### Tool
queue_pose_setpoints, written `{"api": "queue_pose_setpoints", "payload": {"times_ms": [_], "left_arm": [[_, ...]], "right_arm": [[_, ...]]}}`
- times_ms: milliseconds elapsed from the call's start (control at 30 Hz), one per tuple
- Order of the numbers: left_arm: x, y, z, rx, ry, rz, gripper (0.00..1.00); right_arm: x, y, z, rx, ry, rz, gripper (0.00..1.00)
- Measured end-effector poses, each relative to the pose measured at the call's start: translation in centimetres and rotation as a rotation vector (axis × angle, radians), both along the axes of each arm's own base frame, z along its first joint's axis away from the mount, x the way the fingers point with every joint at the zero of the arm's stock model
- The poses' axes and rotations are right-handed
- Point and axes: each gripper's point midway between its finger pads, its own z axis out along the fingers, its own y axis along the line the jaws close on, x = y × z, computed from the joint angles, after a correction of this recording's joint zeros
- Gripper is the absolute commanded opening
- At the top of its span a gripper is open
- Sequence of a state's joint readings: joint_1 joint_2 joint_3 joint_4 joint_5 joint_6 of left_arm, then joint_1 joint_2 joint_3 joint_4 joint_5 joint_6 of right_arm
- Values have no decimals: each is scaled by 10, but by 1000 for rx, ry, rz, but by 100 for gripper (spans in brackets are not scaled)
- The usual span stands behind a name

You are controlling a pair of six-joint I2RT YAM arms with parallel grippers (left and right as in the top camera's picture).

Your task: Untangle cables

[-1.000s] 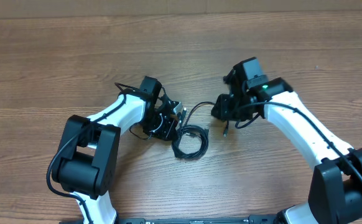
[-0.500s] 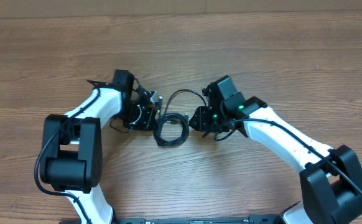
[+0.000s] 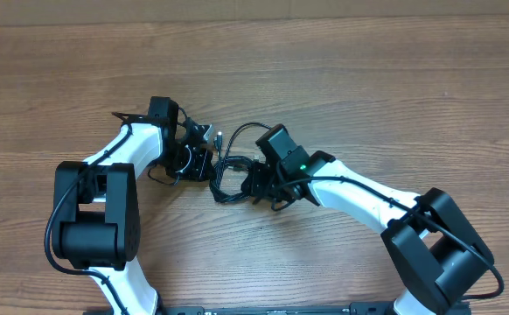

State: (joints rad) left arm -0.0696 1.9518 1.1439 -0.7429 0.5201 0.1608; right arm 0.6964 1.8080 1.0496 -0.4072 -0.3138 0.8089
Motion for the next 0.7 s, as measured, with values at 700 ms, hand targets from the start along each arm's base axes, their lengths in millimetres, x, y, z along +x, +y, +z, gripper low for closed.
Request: {"api": "queue_pose_setpoints", "payload": {"times_ms": [700], "left_arm": [[-6, -6, 5, -36, 34, -6, 34]], "right_arm": [[10, -2, 0, -15, -30, -66, 8]]}}
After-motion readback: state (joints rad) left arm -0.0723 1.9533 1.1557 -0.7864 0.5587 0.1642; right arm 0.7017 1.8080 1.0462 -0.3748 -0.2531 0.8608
